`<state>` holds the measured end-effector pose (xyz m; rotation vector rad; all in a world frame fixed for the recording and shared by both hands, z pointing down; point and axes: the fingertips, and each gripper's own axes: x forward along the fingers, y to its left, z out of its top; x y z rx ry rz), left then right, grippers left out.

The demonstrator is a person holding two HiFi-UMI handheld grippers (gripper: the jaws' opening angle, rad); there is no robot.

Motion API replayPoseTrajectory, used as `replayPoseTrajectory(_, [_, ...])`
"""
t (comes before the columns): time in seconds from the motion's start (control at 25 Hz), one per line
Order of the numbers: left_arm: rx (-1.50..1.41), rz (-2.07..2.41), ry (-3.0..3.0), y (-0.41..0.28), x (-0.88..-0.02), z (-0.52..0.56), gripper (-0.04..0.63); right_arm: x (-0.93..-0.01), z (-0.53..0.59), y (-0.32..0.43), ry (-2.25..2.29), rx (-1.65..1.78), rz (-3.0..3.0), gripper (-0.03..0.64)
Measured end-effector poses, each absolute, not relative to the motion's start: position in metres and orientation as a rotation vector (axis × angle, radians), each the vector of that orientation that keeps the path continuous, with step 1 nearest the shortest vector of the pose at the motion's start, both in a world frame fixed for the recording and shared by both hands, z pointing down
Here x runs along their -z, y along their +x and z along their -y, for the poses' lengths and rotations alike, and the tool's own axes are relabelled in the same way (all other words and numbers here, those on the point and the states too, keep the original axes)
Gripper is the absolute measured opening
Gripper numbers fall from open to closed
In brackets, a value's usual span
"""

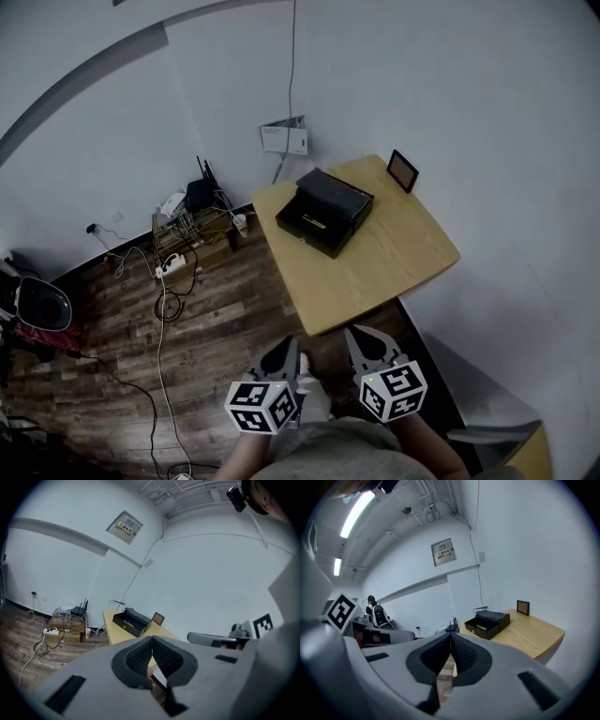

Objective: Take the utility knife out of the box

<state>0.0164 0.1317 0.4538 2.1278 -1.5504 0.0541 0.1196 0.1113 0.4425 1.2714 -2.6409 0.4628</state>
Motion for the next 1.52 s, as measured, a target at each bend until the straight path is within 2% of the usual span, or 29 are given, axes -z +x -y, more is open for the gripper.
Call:
replayPoseTrajectory(0.76, [-0.058,1.443,2.213,-0.043,-0.443,0.067,0.003,-0.422,0.08,0.063,1.388,-0.397,2.574,0.0])
replayPoseTrajectory(1.52, [-0.146,1.317,2.175,-0.078,-0.49,0.143,0.003,-0.471,0.189,0.03,1.355,-0.376,2.414,0.0])
